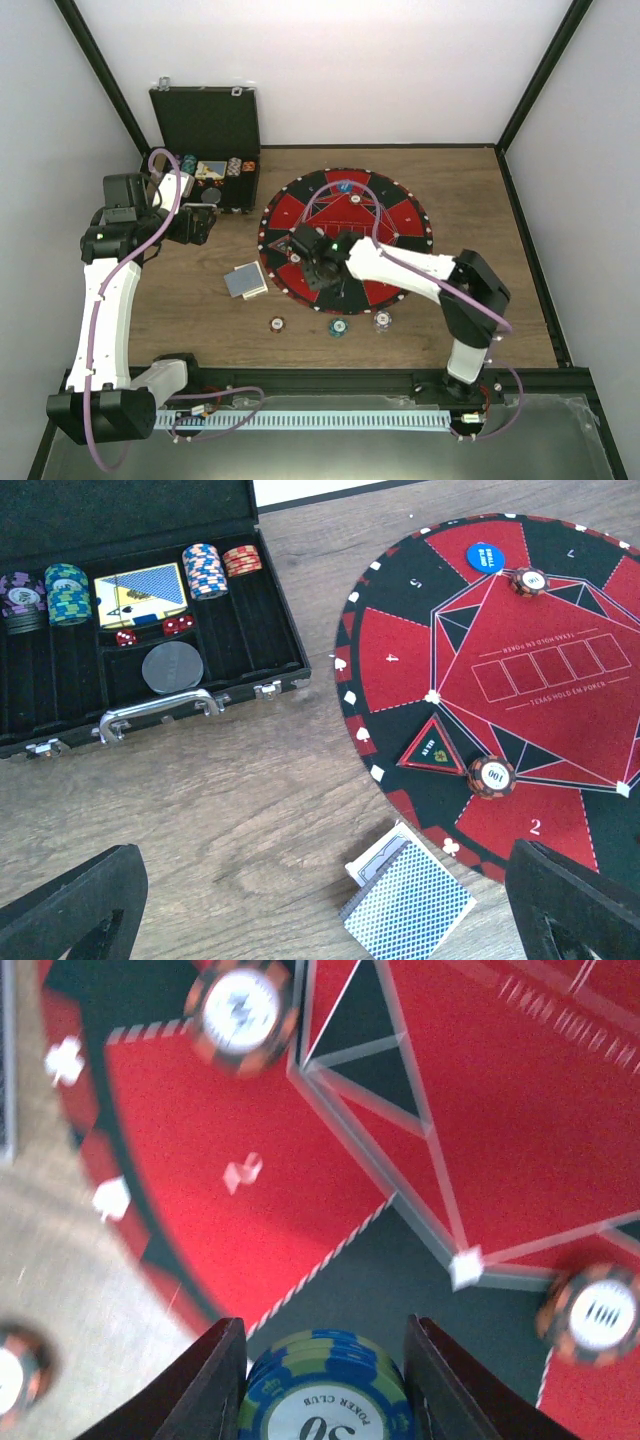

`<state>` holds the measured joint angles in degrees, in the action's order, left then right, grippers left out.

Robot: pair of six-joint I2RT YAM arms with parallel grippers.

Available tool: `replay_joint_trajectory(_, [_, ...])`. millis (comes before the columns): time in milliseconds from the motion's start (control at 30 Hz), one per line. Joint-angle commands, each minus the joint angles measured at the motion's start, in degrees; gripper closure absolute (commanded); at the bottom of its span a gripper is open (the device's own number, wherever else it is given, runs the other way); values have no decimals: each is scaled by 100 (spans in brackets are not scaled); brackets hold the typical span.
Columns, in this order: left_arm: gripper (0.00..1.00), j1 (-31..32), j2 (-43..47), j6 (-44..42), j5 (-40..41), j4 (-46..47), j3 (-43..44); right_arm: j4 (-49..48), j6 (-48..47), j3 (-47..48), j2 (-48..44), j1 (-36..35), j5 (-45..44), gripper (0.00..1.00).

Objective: Distribute texas hold em gaming equipment

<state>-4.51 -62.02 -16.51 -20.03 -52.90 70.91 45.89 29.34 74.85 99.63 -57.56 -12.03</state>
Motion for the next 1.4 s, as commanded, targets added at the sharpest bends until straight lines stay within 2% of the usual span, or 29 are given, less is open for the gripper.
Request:
replay_joint_trajectory(0, [0,-38,58,44,-63,-77,100,-349,-635,889,711,597,-7,71])
replay_joint_trajectory(200, [0,-45,51,45,-62,-121,151,-433,-916,2073,1961,1054,65,72])
replay_joint_trajectory(433, [0,-34,80,36,-73,-136,133,-377,-1000,3191,3008,1303,260,72])
replay_joint_trajectory(633, [0,-32,101,6,-47,-149,158,-235,-1044,3894,3575,1396,412,72])
replay_joint_trajectory(767, [0,-36,100,-11,-27,-163,184,-185,-1020,4004,3677,1397,507,71])
replay_joint_trajectory(900, [0,-37,108,-27,-35,-176,186,-133,-1022,4007,3637,1397,487,60])
replay_joint_trajectory(967, [0,-37,118,-22,-49,-185,183,-84,-1049,4039,3581,1397,441,49])
replay_joint_trajectory(1000, [0,-39,124,-20,-57,-194,173,-28,-1057,4077,3554,1399,398,40])
replay_joint_trajectory(1100, [0,-30,152,-25,-62,-194,160,178,-1115,4265,3439,1397,226,29])
replay_joint_trajectory(1267, [0,-34,173,-26,-45,-203,164,385,-1109,4134,2862,1391,91,26])
replay_joint_trajectory(1367, [0,-27,167,-27,-50,-200,168,276,-1021,3334,2202,1300,13,26])
